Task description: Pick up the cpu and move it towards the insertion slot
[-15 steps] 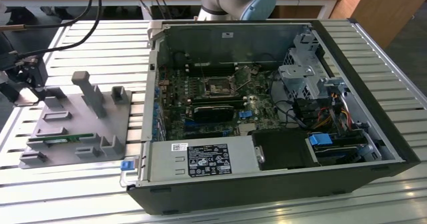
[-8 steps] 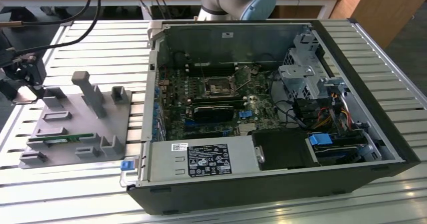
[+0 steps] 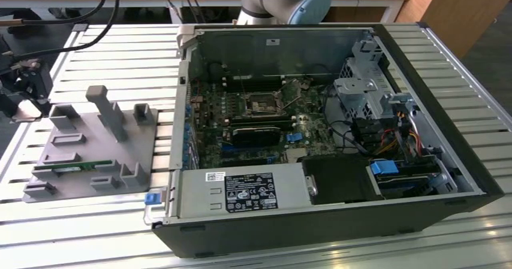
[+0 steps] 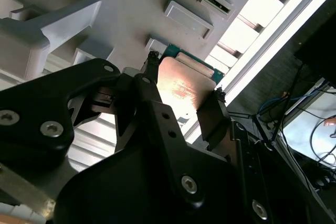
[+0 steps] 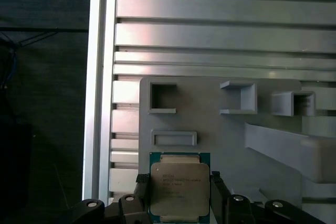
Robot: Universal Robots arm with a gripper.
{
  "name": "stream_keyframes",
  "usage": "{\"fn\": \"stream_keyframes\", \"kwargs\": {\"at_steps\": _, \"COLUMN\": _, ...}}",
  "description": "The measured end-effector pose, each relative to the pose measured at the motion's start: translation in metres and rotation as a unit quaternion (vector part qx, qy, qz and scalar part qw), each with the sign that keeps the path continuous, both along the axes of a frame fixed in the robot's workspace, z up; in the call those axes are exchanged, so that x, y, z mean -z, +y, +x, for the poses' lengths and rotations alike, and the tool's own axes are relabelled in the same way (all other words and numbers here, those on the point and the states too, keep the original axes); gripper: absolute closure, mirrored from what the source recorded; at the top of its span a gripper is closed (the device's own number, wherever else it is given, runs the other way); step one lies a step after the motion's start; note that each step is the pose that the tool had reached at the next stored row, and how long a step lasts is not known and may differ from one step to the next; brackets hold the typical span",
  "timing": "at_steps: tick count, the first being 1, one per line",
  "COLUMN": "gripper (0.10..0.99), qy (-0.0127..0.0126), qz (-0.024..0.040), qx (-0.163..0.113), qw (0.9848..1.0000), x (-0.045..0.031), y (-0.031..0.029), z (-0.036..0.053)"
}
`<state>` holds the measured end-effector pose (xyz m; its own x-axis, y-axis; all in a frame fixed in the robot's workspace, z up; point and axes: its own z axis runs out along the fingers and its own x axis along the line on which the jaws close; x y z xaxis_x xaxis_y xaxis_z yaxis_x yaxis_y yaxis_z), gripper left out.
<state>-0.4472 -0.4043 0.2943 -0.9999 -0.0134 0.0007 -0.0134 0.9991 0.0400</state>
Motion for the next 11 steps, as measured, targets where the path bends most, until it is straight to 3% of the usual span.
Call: {"fn": "stream_keyframes", "kwargs": {"at_steps": 11, "gripper": 0.541, "qy": 0.0000, "qz": 0.0000, "qx": 0.000, "qw": 1.0000, "x": -0.0116, "y": 0.0004, "z": 0.0000}}
